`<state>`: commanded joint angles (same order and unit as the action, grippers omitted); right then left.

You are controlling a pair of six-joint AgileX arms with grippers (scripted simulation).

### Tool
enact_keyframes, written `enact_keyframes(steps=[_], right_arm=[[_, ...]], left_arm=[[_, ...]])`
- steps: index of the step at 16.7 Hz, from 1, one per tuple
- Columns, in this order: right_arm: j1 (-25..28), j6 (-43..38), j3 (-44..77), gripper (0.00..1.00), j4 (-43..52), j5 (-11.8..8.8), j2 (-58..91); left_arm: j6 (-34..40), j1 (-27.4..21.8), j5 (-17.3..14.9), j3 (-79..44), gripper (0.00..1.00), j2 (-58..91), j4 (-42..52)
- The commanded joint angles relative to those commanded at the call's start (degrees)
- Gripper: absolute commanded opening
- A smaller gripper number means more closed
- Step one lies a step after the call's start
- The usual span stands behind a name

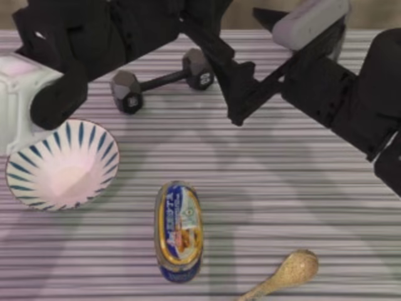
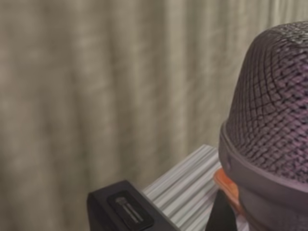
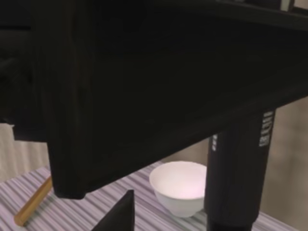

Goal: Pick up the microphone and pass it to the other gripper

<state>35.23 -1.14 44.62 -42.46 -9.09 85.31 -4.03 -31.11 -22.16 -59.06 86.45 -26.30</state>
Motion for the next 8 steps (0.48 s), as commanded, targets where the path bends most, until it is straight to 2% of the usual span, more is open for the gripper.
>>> enact_keyframes(steps=[6,8], right_arm=[[-1.49,-0.1,-10.07,1.0,2.1,-1.97,-12.65],[-1.66,-0.1,-11.45,1.0,2.3,-2.3,-14.13]], left_arm=[[0.01,7.11,-5.85,3.22,0.0,-3.81,0.46],[-0.07,8.11,-6.79,3.74,0.0,-4.36,0.56]])
